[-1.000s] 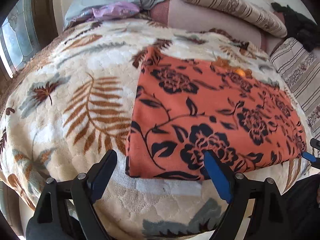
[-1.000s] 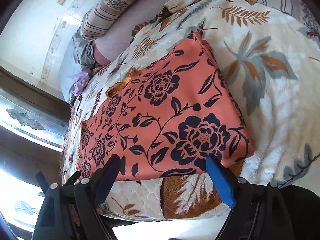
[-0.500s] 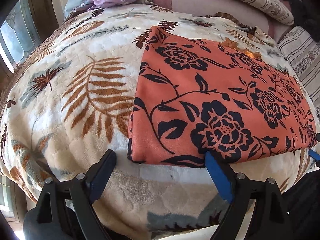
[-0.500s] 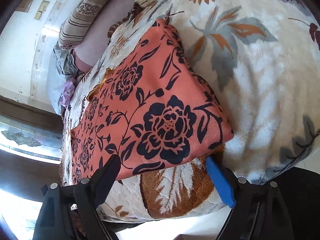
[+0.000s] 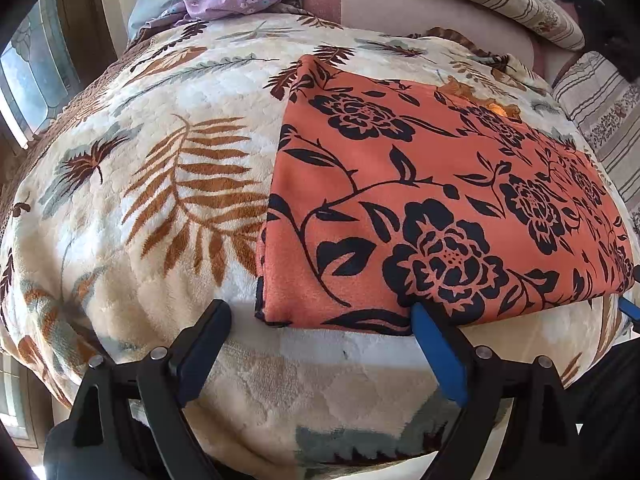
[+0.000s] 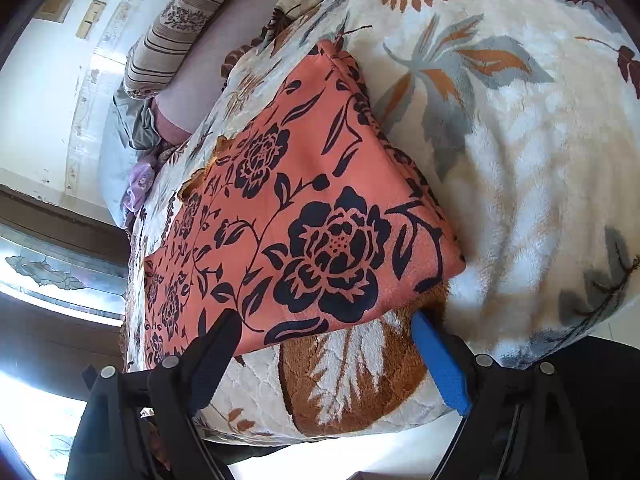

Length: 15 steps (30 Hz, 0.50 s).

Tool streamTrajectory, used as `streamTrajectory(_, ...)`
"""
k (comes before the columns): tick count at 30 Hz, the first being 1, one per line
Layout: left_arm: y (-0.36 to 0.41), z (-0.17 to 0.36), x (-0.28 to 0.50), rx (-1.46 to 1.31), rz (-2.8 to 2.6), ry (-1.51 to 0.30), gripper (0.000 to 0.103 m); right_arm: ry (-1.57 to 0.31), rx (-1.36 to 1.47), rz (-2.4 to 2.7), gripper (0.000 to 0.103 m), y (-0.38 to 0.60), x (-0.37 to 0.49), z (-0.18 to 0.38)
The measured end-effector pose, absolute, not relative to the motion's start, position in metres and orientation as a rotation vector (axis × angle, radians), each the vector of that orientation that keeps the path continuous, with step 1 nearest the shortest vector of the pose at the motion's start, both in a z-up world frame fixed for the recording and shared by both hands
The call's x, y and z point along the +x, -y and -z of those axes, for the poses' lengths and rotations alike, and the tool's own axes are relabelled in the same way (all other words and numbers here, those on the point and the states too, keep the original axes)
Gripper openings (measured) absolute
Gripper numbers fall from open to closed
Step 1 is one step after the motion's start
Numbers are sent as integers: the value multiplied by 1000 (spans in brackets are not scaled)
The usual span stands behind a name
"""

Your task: Fold small clothes

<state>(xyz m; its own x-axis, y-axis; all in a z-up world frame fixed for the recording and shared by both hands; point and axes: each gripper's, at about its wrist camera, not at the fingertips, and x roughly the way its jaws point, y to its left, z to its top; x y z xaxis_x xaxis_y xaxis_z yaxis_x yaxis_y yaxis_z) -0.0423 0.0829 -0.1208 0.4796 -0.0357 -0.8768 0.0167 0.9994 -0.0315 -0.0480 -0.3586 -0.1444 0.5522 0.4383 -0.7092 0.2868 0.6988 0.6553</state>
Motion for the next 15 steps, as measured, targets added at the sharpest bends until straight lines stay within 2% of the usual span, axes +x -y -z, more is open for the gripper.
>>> streamTrajectory(15,-83,121,-42,-6,24,-1064,94,-1004,846,-115,89,362,-50,146)
